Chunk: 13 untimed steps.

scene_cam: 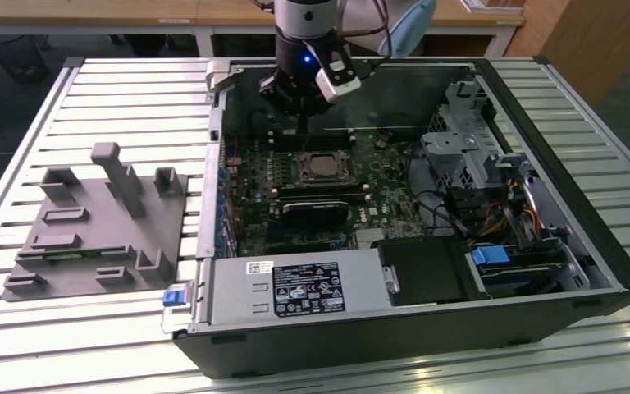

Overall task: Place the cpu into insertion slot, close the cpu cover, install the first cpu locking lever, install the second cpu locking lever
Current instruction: 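Install the first cpu locking lever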

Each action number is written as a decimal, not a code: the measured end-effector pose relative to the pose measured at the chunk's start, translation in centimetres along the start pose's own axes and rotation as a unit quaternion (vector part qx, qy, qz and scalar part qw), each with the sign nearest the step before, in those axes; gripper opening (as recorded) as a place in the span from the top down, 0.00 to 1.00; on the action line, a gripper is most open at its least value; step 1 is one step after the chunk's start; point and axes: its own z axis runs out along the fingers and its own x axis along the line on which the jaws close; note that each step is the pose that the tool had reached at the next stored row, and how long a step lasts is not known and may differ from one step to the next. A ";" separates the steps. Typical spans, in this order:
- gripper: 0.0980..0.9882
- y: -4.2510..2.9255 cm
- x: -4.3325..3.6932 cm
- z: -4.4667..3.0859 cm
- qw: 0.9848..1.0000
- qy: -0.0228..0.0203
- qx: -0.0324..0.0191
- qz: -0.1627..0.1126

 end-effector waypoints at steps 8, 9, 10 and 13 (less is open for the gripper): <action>0.99 0.02 -1.14 0.32 1.000 0.000 -0.007 0.000; 0.99 0.02 -1.16 0.39 1.000 0.000 -0.010 0.000; 0.99 0.03 -1.18 0.51 1.000 0.000 -0.011 0.000; 0.99 0.01 -1.26 0.76 1.000 -0.001 -0.012 0.000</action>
